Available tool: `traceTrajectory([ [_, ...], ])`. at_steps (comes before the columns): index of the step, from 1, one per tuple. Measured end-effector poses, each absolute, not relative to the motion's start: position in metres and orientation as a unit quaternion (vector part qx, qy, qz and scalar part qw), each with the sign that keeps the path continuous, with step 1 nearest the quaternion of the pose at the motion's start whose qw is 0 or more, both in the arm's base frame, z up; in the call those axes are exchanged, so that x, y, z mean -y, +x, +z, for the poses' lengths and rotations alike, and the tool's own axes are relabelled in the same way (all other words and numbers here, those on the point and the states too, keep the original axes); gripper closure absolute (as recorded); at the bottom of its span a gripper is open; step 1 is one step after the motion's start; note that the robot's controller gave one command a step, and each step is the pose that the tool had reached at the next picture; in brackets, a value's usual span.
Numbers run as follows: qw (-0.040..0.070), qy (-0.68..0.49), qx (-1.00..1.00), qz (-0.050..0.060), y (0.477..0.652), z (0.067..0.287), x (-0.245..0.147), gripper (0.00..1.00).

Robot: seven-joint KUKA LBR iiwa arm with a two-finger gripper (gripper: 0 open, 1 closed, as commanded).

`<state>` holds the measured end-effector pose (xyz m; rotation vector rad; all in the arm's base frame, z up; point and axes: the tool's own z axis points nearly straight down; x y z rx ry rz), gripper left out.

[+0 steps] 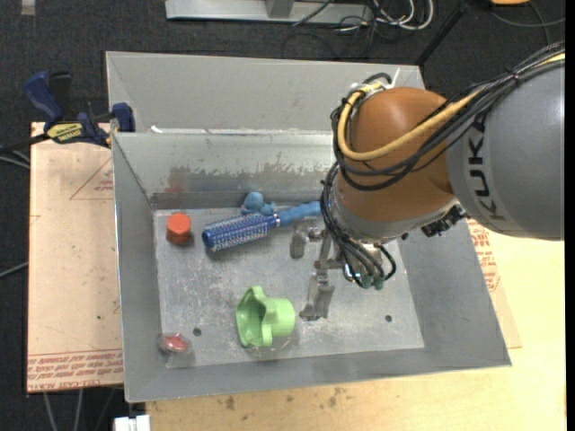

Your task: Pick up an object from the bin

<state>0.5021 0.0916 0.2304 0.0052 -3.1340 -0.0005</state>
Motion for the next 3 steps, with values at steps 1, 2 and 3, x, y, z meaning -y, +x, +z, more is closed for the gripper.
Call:
traceTrajectory([
  [1,0.003,0.039,0.999,-0.001,0.478,0.093,-0.158,0.0],
  [2,-0.001,0.01,1.0,0.001,0.493,0.069,-0.092,0.0],
  [3,-0.001,0.013,1.0,-0.001,0.493,0.07,-0.096,1.0],
])
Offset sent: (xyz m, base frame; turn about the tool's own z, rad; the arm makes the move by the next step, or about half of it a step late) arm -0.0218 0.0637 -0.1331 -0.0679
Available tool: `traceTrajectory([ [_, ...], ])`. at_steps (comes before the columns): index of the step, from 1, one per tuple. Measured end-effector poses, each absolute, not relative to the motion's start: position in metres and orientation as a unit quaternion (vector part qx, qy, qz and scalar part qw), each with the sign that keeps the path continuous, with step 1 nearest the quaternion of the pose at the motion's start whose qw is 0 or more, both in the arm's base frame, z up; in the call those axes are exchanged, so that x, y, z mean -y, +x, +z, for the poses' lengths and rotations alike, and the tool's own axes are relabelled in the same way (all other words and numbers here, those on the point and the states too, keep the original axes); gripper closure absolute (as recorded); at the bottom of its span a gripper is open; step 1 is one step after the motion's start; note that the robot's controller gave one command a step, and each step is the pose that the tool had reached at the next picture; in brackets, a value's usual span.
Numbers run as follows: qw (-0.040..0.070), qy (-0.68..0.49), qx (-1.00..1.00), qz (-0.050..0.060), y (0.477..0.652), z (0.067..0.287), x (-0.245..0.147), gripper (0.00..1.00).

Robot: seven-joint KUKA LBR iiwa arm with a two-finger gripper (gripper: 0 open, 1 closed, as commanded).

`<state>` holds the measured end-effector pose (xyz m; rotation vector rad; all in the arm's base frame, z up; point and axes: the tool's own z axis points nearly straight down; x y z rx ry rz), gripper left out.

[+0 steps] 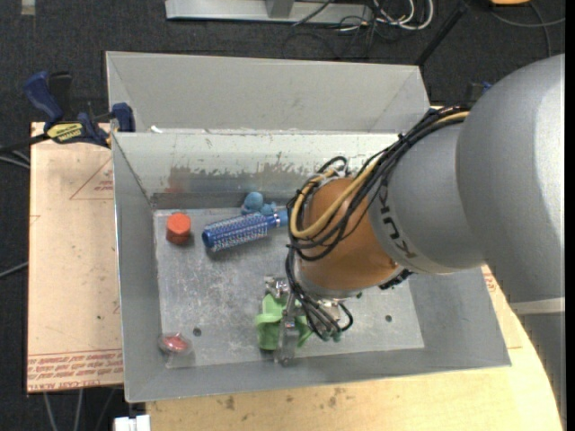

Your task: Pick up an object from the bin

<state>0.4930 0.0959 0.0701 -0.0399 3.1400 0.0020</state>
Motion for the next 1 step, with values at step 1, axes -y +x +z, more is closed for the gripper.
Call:
traceTrajectory([
  [1,0.005,-0.01,-1.0,0.0,0.5048,0.2014,-0.0589,1.0],
])
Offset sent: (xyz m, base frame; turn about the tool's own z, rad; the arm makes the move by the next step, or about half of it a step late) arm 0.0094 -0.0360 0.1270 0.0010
